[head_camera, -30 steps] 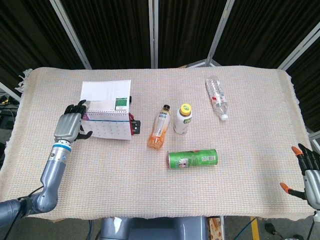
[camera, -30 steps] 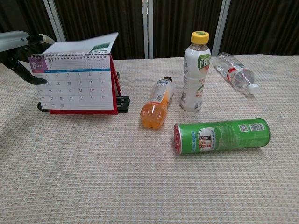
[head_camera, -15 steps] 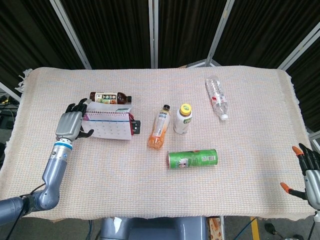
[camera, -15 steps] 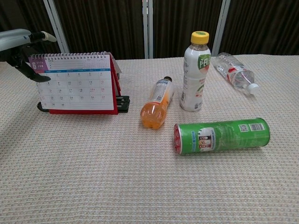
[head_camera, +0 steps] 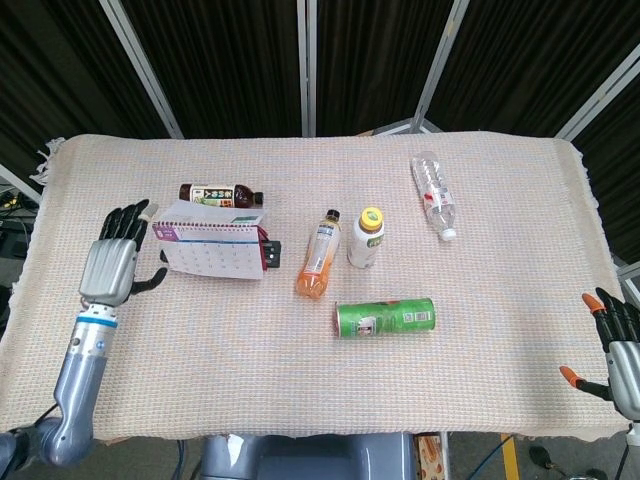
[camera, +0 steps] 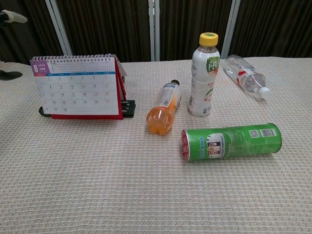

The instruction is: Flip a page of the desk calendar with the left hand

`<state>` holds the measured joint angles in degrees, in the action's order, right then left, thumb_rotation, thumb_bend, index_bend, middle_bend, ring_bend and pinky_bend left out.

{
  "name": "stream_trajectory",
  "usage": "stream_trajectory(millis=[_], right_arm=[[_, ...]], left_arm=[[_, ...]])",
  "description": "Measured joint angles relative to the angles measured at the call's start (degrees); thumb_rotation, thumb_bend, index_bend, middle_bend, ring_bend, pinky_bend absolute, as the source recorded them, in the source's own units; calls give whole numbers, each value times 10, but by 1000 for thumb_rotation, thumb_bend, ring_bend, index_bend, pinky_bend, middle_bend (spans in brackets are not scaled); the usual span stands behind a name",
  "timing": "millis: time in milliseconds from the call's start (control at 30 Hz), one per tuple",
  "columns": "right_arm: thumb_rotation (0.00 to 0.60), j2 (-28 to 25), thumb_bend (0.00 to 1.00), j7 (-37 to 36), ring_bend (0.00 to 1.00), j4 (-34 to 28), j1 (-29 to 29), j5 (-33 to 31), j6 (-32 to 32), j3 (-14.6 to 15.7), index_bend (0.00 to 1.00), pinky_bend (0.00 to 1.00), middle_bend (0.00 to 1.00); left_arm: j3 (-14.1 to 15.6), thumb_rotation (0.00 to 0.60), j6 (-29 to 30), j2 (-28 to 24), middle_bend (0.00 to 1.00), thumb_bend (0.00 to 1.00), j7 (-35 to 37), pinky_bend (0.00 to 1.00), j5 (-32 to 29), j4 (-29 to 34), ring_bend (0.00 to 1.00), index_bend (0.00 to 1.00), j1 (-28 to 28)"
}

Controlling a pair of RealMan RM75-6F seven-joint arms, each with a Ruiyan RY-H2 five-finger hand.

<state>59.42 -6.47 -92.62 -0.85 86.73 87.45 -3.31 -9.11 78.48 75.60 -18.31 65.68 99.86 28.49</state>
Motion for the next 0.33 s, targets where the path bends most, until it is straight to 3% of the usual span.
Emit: stream_trajectory(millis=[167,333], right_arm=[[600,2,0,10,0,-5,0,7,3,2,3,0,0],[600,3,0,16,0,-9,1,12,6,4,4,0,0]], left_arm=[[72,600,74,-9,0,274,2,0,73,14,0,0,-74],[116,600,114,-19,0,274,7,0,114,14,0,0,-130]])
